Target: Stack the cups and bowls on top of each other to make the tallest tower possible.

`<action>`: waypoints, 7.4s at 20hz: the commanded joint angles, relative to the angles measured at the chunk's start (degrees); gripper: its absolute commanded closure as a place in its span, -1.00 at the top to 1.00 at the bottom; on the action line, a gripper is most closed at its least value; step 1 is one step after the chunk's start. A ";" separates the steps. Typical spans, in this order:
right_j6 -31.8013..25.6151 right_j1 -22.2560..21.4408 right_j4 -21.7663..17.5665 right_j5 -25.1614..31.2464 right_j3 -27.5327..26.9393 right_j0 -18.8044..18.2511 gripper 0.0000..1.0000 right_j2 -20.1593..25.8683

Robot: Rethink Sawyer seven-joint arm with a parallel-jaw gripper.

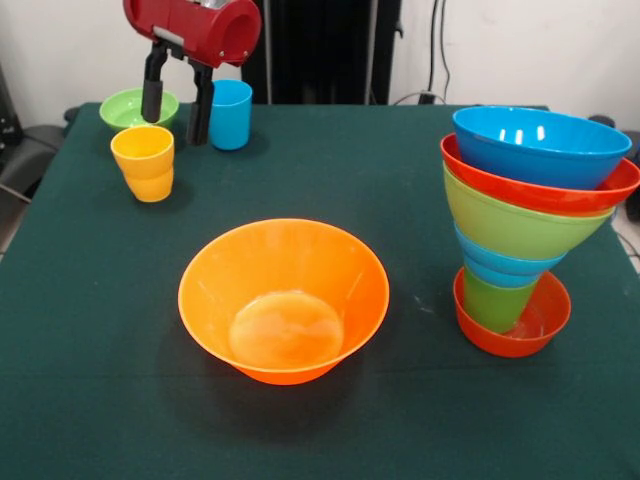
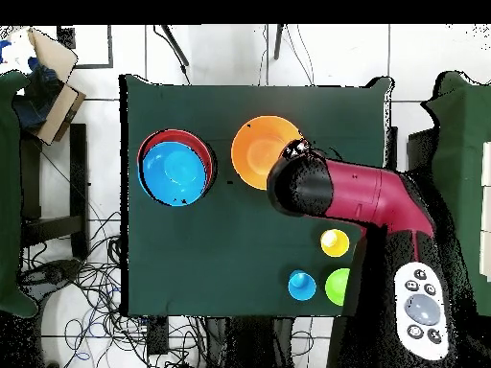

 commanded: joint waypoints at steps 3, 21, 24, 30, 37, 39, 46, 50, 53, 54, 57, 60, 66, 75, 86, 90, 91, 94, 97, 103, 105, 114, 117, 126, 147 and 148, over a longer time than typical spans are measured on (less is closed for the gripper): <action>-5.68 7.23 3.91 19.04 -9.13 -3.40 1.00 6.41; 2.12 19.29 6.03 24.25 -26.20 3.55 1.00 4.61; 2.11 20.44 7.14 25.85 -28.03 3.98 1.00 4.73; 2.49 22.19 10.00 28.05 -31.52 4.66 1.00 5.13; 4.92 26.11 11.28 30.46 -38.37 6.60 1.00 3.58; 5.35 27.61 11.48 30.88 -40.79 7.05 1.00 3.26; 8.55 33.52 13.40 35.32 -51.11 9.34 1.00 2.52; 10.41 36.21 13.94 35.78 -54.65 10.62 1.00 1.48; 10.11 38.04 14.33 35.57 -56.51 10.84 1.00 0.58; 9.82 38.77 14.48 35.13 -57.05 10.82 1.00 0.45; 9.65 40.09 15.13 34.46 -58.08 11.05 1.00 0.11; 9.75 42.12 15.44 34.24 -60.19 11.28 1.00 -0.31; 10.00 44.24 15.74 34.36 -60.76 11.83 1.00 -2.48; 8.12 42.76 16.66 39.86 -56.00 11.39 1.00 -6.55; 7.07 44.03 20.52 40.99 -57.19 11.18 1.00 -5.50; 6.13 43.73 21.46 38.73 -54.94 11.10 1.00 -5.18; 5.96 43.75 21.65 38.07 -54.48 11.08 1.00 -5.09; 5.58 44.72 22.46 35.72 -53.83 10.95 1.00 -4.29; 5.59 45.78 22.85 34.59 -54.13 10.95 1.00 -4.21; 5.74 46.72 22.98 32.22 -53.45 11.18 1.00 -4.87; 6.09 46.54 23.22 31.93 -52.88 11.38 1.00 -5.06; 6.60 46.05 24.29 29.21 -49.25 11.53 1.00 -4.53; 6.87 46.18 24.55 28.88 -48.81 11.65 1.00 -4.71; 6.13 44.79 25.41 29.08 -45.90 11.05 1.00 -4.62; 8.29 48.52 27.43 34.06 -54.71 11.82 1.00 -6.47; 8.45 48.31 27.25 33.79 -54.46 12.06 1.00 -6.80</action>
